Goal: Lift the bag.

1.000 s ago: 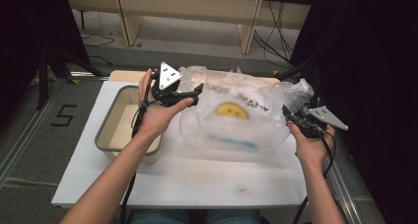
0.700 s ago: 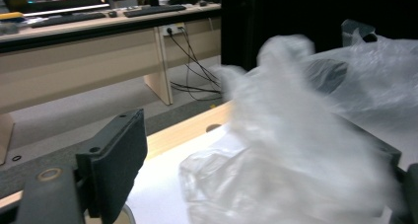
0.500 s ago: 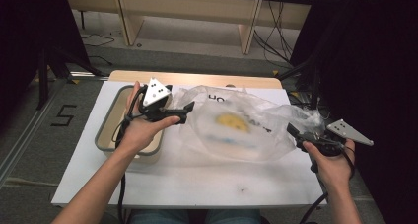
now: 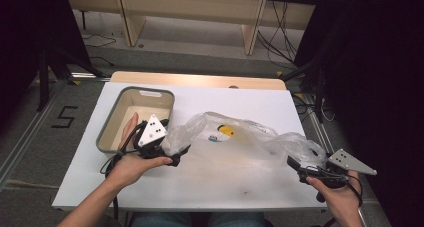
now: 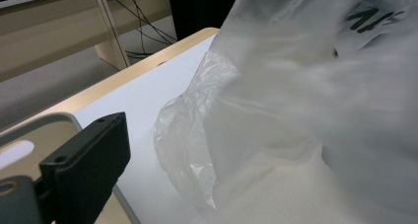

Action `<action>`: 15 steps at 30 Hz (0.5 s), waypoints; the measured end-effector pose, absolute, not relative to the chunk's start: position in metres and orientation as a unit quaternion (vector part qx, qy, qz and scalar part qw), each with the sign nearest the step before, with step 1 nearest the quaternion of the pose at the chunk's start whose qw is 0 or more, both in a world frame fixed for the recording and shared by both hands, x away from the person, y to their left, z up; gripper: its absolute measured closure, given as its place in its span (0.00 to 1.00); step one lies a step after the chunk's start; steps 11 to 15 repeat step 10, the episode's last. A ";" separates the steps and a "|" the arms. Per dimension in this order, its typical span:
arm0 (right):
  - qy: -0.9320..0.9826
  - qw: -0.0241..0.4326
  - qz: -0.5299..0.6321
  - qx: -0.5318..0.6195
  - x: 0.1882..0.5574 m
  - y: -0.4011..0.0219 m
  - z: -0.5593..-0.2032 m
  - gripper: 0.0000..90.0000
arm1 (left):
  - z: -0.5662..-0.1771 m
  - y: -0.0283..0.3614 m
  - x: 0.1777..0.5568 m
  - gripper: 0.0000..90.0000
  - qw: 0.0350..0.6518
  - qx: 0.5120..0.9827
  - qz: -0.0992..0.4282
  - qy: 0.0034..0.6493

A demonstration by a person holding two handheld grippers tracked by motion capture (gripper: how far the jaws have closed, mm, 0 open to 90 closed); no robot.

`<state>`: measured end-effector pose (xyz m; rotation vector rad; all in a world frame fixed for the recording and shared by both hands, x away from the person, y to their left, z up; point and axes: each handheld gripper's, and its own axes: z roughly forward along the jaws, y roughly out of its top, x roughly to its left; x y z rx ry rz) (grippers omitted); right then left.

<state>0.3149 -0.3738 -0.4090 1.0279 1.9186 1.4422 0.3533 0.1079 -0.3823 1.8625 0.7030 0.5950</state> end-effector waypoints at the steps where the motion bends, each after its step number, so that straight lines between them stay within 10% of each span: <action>1: 0.709 0.261 0.535 0.380 0.315 -0.373 -0.411 0.19 | -0.383 0.109 0.352 0.05 0.507 0.772 0.248 0.293; 15: 0.706 0.257 0.545 0.373 0.315 -0.371 -0.411 0.21 | -0.387 0.108 0.346 0.05 0.505 0.775 0.247 0.289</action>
